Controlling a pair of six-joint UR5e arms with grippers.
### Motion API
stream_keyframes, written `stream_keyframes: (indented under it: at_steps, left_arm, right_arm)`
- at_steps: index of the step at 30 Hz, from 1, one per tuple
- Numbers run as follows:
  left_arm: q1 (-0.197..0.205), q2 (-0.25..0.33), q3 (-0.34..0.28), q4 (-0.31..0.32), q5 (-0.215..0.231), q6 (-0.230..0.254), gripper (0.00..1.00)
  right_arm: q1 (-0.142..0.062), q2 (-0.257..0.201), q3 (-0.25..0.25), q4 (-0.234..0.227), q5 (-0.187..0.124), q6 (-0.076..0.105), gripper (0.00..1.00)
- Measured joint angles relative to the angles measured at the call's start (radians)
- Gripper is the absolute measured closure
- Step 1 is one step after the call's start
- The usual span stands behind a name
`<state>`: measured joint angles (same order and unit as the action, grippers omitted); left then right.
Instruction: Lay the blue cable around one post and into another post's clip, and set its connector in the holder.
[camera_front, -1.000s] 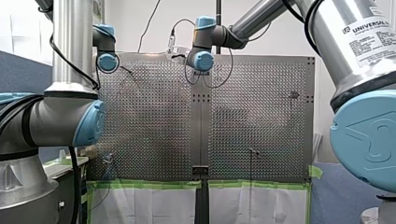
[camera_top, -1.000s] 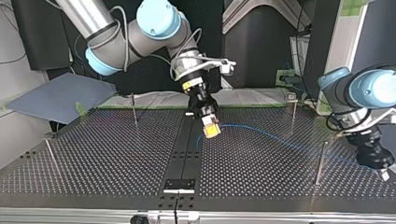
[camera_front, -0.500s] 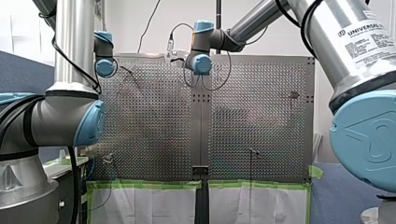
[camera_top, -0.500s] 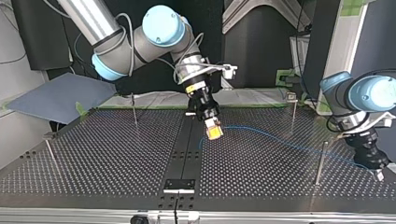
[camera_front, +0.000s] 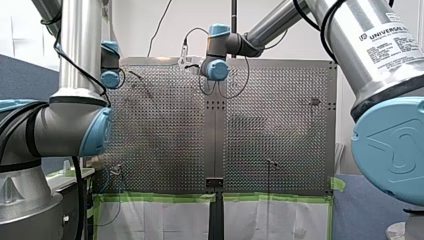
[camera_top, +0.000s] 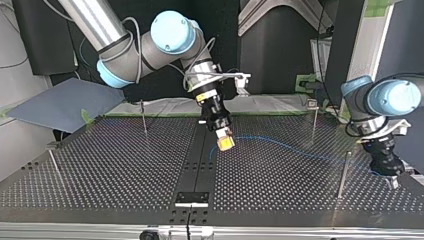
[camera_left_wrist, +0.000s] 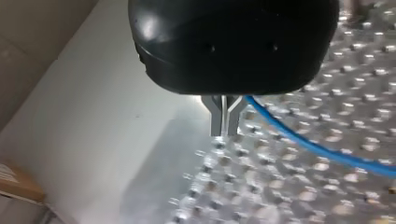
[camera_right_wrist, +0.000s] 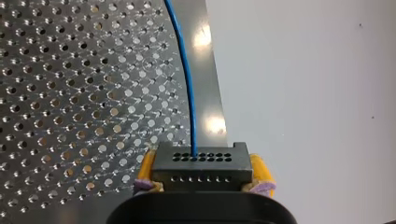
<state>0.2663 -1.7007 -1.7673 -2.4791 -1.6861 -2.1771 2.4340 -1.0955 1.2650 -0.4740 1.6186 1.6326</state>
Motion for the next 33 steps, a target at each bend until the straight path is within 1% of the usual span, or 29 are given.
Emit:
stream_keyframes:
  at_steps: [4, 12, 15, 20, 27, 33]
  left_arm:
    - [-0.003, -0.016, 0.000, 0.002, 0.009, 0.002, 0.93]
    - [-0.002, -0.022, 0.000, 0.004, 0.024, -0.006, 0.93]
    - [-0.004, -0.031, 0.000, 0.005, 0.036, -0.007, 0.93]
    - [-0.009, -0.049, 0.000, 0.006, 0.048, -0.002, 0.93]
    - [-0.014, -0.052, 0.000, 0.010, 0.067, 0.004, 0.93]
    - [-0.023, -0.052, 0.001, 0.014, 0.085, 0.009, 0.93]
  right_arm:
    - [-0.001, 0.002, 0.000, 0.005, 0.000, 0.000, 1.00]
    - [-0.006, 0.011, 0.001, 0.012, 0.002, 0.000, 1.00]
    - [-0.009, 0.013, 0.001, 0.016, 0.004, 0.000, 1.00]
    - [-0.017, 0.018, 0.000, 0.017, 0.010, 0.003, 1.00]
    - [-0.029, 0.020, 0.000, 0.002, 0.014, 0.006, 1.00]
    - [-0.041, 0.025, 0.000, -0.002, 0.012, 0.009, 1.00]
